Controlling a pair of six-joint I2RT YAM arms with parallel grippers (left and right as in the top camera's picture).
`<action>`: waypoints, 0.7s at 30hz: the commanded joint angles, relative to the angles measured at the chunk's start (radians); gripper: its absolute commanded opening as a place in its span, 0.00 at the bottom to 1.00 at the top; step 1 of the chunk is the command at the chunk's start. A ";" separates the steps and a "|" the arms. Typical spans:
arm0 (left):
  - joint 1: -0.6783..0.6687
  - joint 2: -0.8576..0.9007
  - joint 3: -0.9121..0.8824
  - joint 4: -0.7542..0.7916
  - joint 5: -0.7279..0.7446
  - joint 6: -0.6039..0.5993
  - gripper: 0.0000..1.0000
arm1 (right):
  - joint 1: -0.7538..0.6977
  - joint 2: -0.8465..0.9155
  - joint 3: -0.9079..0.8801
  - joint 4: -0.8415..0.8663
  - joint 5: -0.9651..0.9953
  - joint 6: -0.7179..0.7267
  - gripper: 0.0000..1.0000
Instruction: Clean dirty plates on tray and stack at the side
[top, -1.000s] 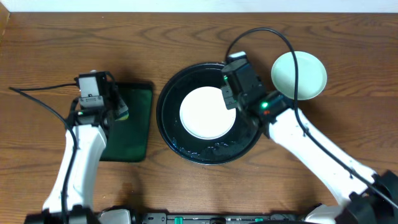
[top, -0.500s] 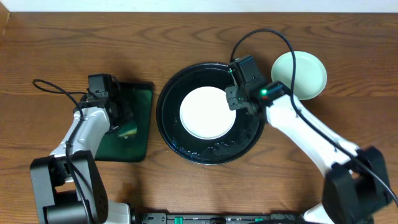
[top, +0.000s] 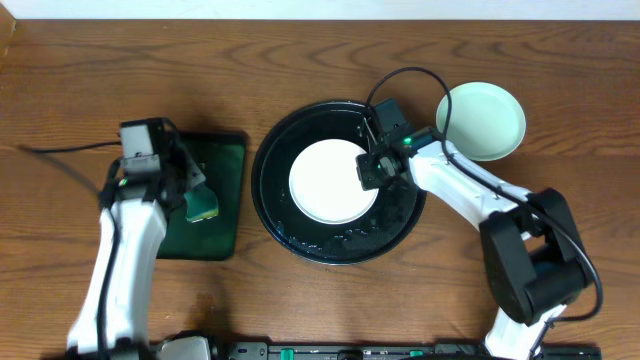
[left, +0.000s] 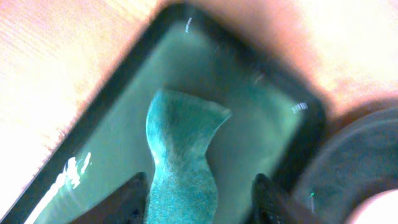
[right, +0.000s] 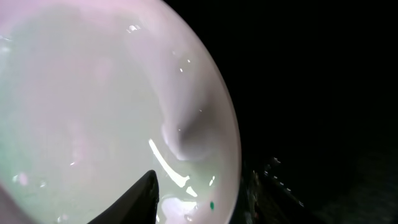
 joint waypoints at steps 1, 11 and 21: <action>0.003 -0.092 0.031 -0.002 0.002 -0.001 0.64 | -0.011 0.040 0.000 0.006 -0.012 0.029 0.44; 0.003 -0.150 0.030 -0.003 0.002 -0.001 0.79 | -0.011 0.090 0.007 0.029 0.020 0.029 0.01; 0.003 -0.150 0.030 -0.003 0.002 -0.001 0.79 | 0.051 -0.133 0.082 -0.004 0.439 -0.067 0.01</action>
